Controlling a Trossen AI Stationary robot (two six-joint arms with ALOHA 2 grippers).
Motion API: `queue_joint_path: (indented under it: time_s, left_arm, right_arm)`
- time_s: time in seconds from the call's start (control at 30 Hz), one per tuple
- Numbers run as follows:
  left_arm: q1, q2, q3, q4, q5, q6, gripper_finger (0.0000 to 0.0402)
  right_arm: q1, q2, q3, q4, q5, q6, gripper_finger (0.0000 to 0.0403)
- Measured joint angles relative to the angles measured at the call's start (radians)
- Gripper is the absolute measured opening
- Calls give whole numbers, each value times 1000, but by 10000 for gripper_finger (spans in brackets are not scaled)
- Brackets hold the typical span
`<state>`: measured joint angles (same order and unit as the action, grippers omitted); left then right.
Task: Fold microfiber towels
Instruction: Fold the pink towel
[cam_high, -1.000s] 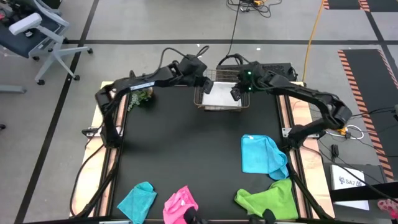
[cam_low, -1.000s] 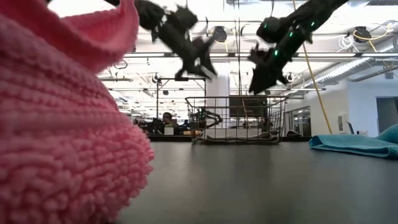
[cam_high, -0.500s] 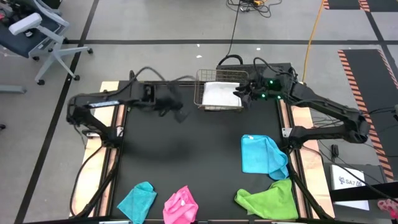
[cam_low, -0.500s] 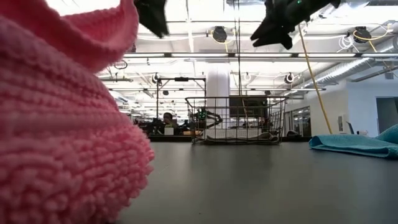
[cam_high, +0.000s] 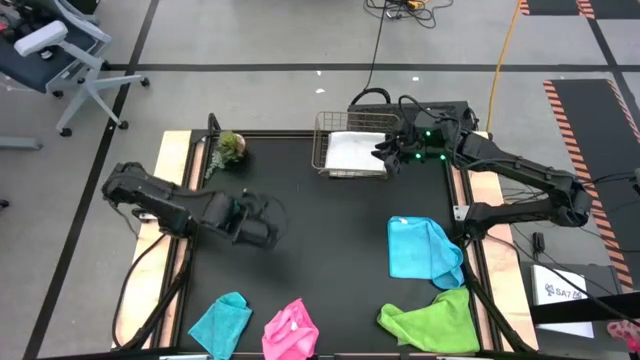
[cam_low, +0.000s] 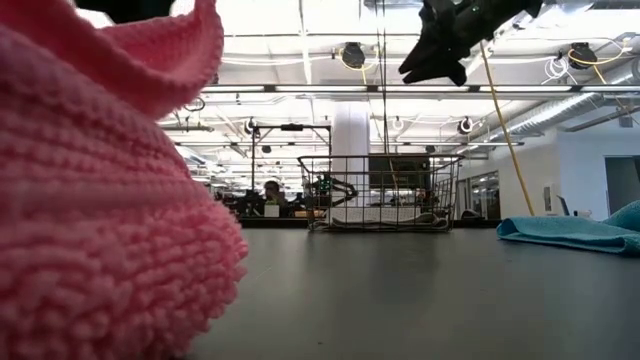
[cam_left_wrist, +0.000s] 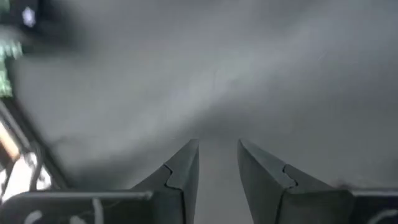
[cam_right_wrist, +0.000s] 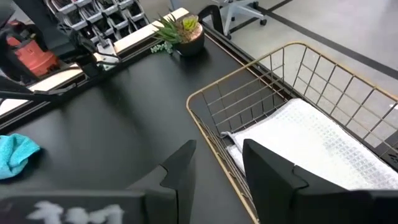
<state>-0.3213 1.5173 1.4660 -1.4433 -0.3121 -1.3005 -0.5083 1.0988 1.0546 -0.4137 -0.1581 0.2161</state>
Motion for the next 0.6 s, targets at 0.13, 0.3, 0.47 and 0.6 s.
queue_joint_path:
  time_s: [0.13,0.3,0.47,0.6]
  left_arm:
    - [-59,0,-98,0,1,-129,113]
    - [-69,0,-194,61,35,-166,113]
    - [-31,0,-221,140,42,-80,113]
    - [13,0,-221,176,42,14,113]
  right_arm:
    - [0,13,0,0,0,1,121]
    - [20,36,0,-60,-55,9,120]
    - [102,64,0,-264,-81,4,109]
    - [170,78,0,-366,-76,8,100]
